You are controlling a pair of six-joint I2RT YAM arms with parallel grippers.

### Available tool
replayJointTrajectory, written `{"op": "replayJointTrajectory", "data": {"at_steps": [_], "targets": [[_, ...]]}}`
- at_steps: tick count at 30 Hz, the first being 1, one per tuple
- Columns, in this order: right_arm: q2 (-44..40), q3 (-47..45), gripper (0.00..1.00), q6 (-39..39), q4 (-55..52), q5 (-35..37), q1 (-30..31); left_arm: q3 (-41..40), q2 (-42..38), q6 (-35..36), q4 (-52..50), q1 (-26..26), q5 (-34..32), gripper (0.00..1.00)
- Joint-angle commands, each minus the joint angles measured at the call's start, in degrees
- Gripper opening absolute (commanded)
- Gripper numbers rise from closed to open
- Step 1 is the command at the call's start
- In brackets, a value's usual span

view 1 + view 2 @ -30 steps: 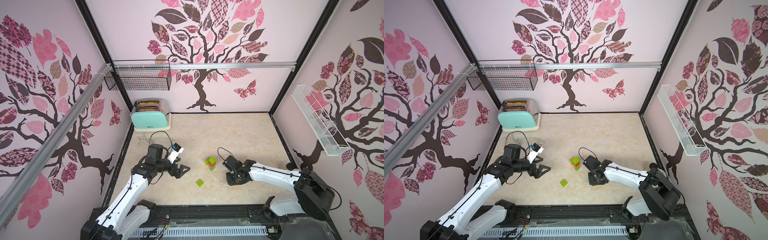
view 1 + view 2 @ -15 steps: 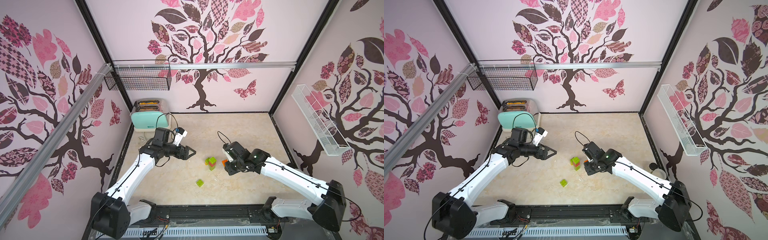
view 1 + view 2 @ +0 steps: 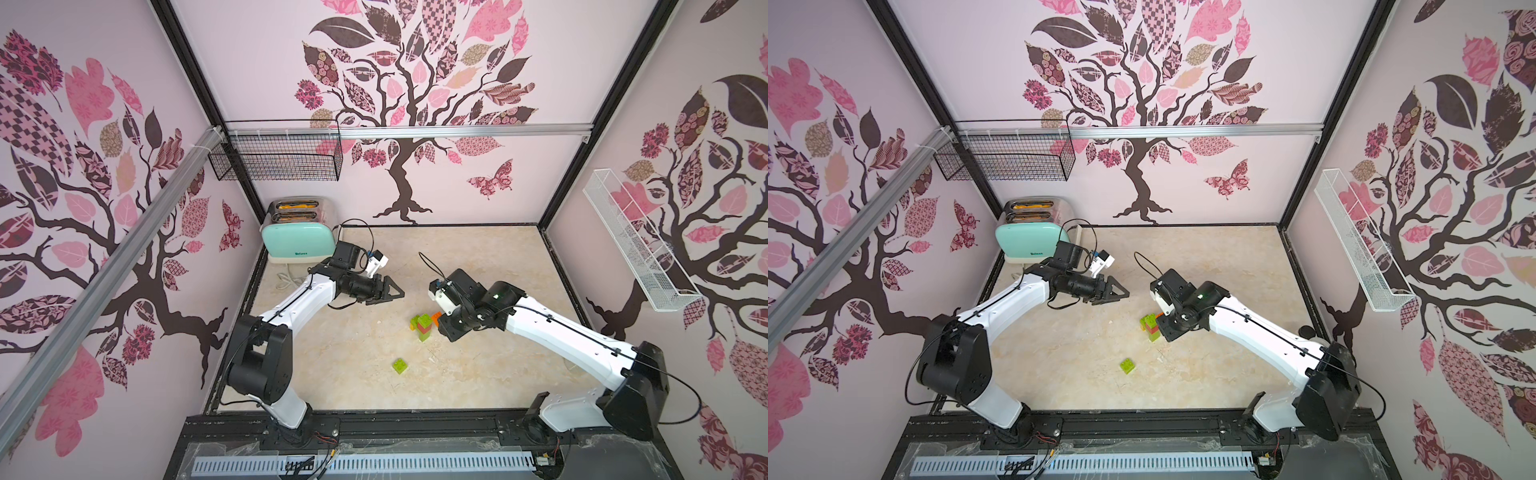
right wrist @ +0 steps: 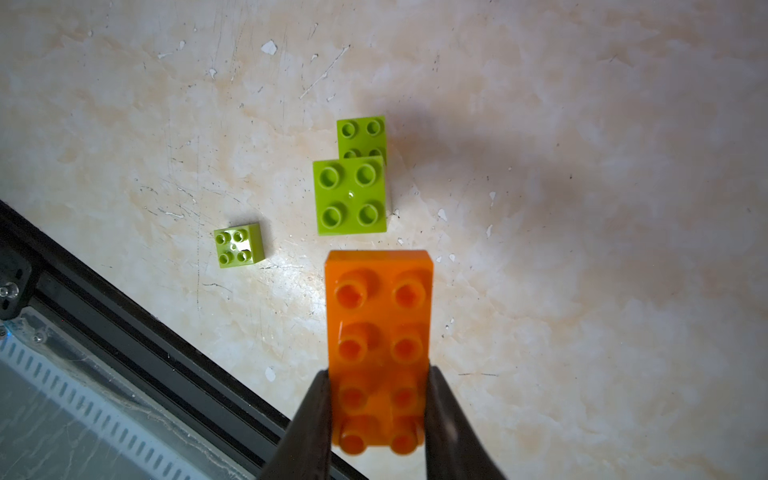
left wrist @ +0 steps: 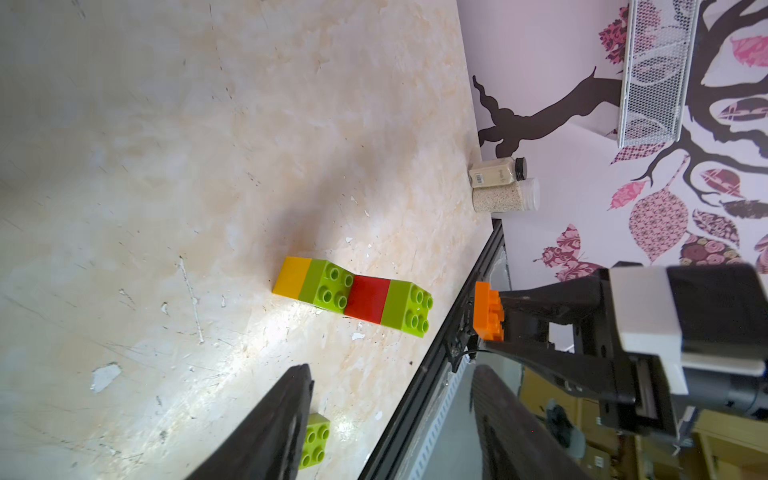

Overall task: Assemble a giraffe with lego
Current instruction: Pick up the lego brick from the center of the board, then assemble the lego brick with the lego brick.

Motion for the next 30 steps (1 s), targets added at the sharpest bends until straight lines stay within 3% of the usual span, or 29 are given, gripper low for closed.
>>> {"op": "replayJointTrajectory", "data": {"at_steps": [1,14,30], "targets": [[3.0,3.4,0.16,-2.3,-1.0,-1.2,0.2,1.8,2.6,-2.5,0.4,-1.6,3.8,0.61],[9.1,6.3,0.15,-4.4,-0.6,-1.2,0.1,6.4,10.2,-1.6,-1.8,-5.4,6.8,0.46],[12.2,9.4,0.15,-3.3,-3.2,-1.1,0.0,7.0,12.7,-0.6,-1.4,-6.8,8.7,0.48]]}}
